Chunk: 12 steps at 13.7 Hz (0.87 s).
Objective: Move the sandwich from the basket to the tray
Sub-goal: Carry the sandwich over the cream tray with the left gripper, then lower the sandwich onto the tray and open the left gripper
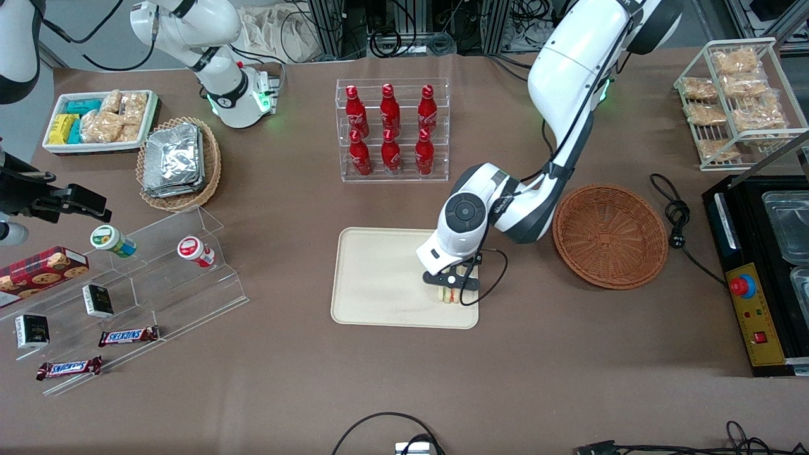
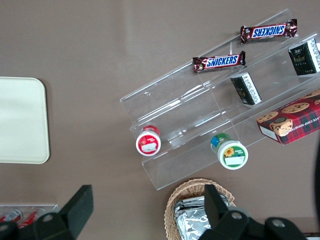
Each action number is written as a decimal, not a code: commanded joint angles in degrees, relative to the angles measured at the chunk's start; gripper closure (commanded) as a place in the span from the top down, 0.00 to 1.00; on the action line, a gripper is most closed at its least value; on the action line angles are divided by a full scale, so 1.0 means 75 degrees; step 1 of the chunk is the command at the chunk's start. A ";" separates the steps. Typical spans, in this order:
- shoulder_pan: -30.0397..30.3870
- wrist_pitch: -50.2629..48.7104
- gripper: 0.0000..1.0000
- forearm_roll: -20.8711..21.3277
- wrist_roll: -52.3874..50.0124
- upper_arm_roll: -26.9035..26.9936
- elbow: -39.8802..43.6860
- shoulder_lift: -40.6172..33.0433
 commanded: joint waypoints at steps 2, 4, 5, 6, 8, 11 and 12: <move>-0.0144 -0.0121 0.29 0.0104 -0.0153 0.0117 0.0266 0.0162; -0.0144 -0.0121 0.45 0.0105 -0.0153 0.0117 0.0266 0.0174; -0.0144 -0.0121 0.50 0.0105 -0.0153 0.0117 0.0266 0.0197; -0.0144 -0.0121 0.56 0.0105 -0.0153 0.0129 0.0266 0.0197; -0.0144 -0.0121 0.69 0.0093 -0.0165 0.0129 0.0266 0.0197; -0.0144 -0.0121 1.00 0.0093 -0.0410 0.0140 0.0278 0.0186; -0.0132 -0.0132 1.00 0.0093 -0.0516 0.0152 0.0324 0.0174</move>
